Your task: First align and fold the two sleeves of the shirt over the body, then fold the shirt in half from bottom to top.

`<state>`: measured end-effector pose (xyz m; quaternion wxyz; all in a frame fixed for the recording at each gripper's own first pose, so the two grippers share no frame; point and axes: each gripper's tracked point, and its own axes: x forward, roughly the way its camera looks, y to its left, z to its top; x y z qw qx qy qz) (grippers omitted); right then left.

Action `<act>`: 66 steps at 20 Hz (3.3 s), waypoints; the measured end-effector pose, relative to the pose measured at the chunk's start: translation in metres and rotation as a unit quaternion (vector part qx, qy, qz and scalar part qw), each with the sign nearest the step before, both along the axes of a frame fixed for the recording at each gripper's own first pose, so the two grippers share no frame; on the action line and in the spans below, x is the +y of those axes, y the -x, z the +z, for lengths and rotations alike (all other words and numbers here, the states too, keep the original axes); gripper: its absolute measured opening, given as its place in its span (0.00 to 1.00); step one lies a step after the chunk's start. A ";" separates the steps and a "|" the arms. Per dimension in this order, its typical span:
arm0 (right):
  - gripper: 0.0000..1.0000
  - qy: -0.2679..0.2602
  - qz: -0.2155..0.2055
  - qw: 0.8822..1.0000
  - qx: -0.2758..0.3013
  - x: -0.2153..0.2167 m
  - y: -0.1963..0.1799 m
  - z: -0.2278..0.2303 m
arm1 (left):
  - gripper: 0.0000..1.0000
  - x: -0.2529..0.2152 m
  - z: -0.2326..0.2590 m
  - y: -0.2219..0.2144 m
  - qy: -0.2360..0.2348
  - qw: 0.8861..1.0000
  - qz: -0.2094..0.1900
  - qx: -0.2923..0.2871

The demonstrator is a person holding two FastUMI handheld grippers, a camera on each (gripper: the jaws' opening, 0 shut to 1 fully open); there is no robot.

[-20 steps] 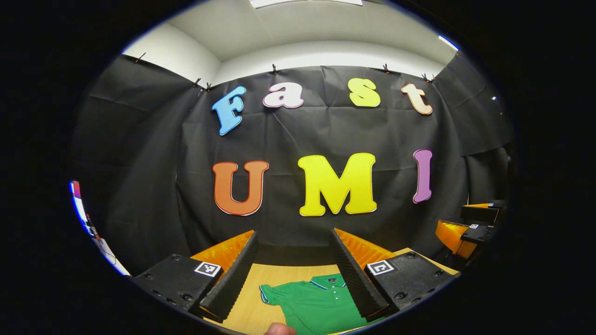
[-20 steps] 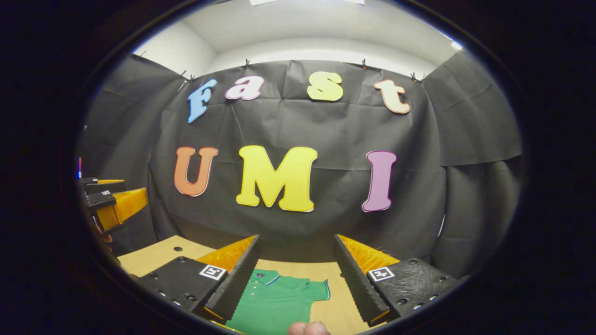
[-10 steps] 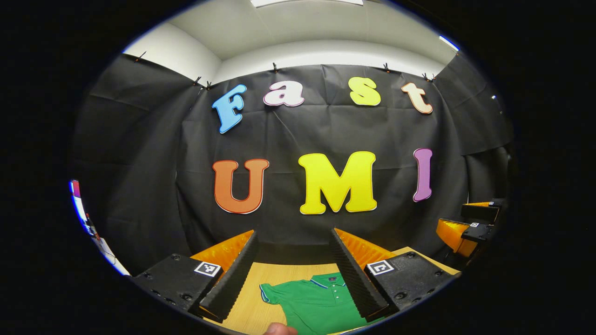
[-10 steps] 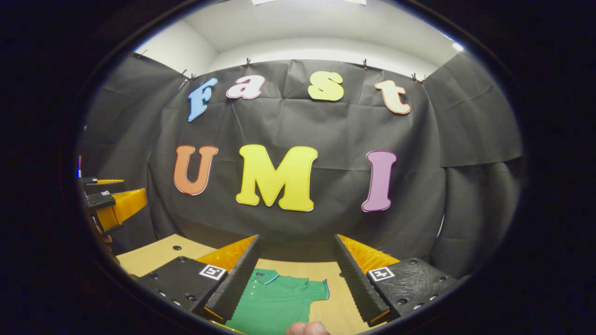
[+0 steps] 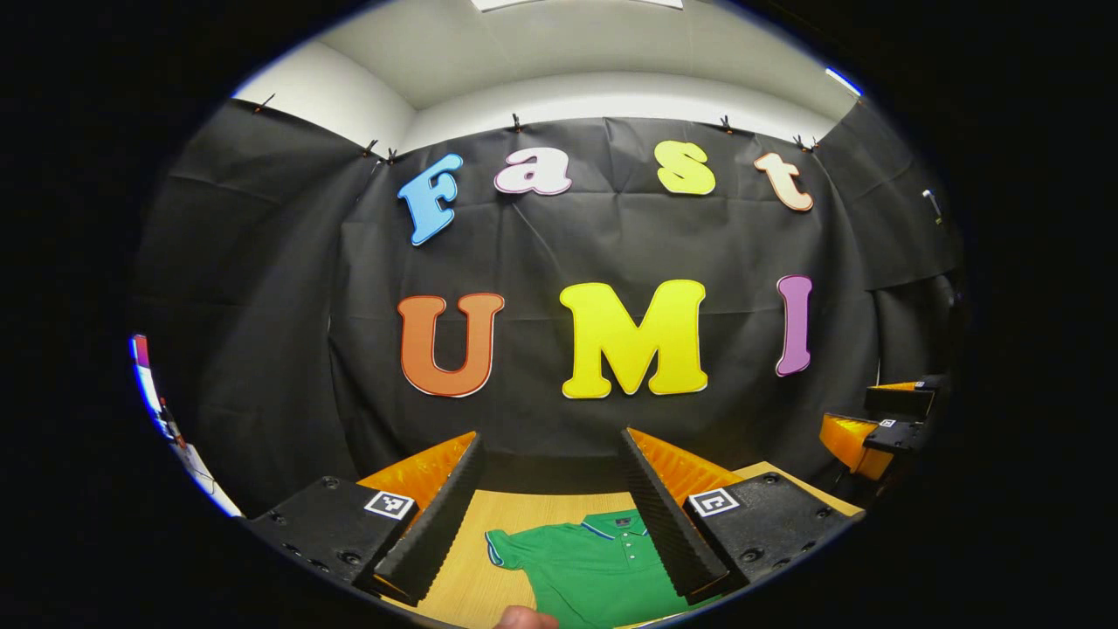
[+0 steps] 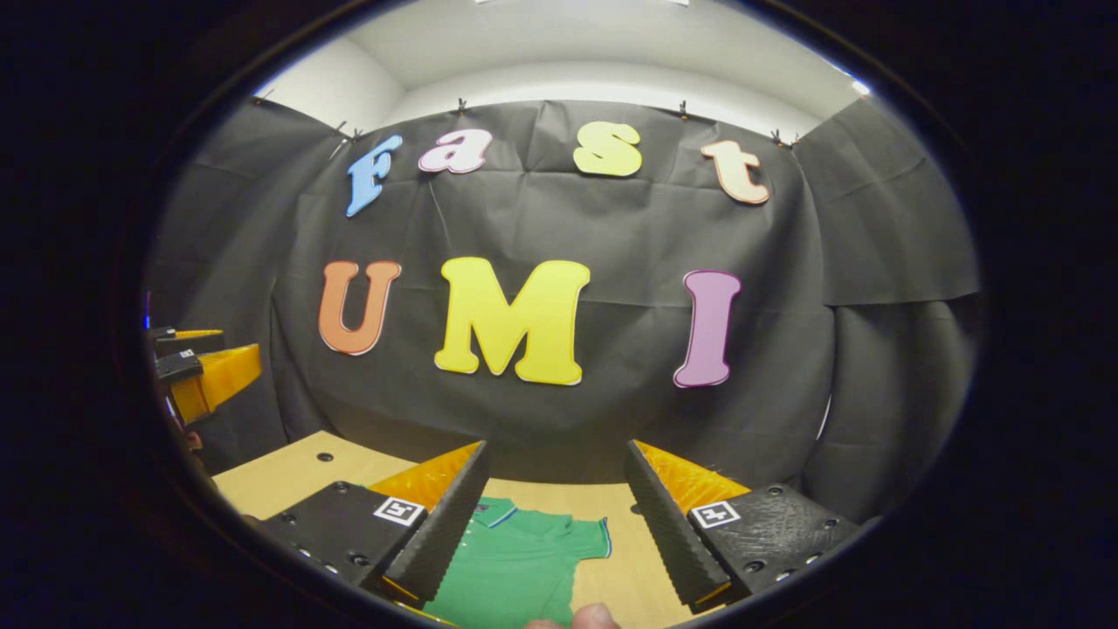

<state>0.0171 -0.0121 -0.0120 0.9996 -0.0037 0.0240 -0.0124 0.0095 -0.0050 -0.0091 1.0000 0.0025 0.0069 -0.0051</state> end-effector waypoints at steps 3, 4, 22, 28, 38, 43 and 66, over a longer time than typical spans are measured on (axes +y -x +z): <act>0.96 -0.001 0.004 1.000 0.014 -0.003 -0.005 -0.011 | 0.98 -0.001 0.000 -0.003 -0.003 1.000 0.001 0.002; 0.96 -0.001 0.005 1.000 0.019 -0.006 -0.008 -0.015 | 0.98 0.001 -0.001 -0.005 -0.005 1.000 0.003 0.003; 0.97 -0.003 0.018 0.980 0.196 -0.089 -0.128 -0.183 | 0.98 -0.028 -0.024 -0.033 -0.004 0.999 0.023 0.036; 0.95 -0.001 0.030 0.970 0.240 -0.108 -0.181 -0.243 | 0.98 -0.037 -0.042 -0.045 -0.014 0.997 0.034 0.062; 0.95 -0.006 0.034 0.948 0.317 -0.112 -0.241 -0.352 | 0.98 -0.040 -0.072 -0.055 -0.025 0.993 0.049 0.104; 0.92 -0.021 0.046 0.938 0.344 -0.106 -0.252 -0.380 | 0.98 -0.035 -0.082 -0.051 -0.031 0.990 0.062 0.120; 0.00 -0.070 0.045 0.934 0.347 -0.094 -0.260 -0.356 | 1.00 -0.027 -0.077 -0.043 -0.039 0.991 0.061 0.115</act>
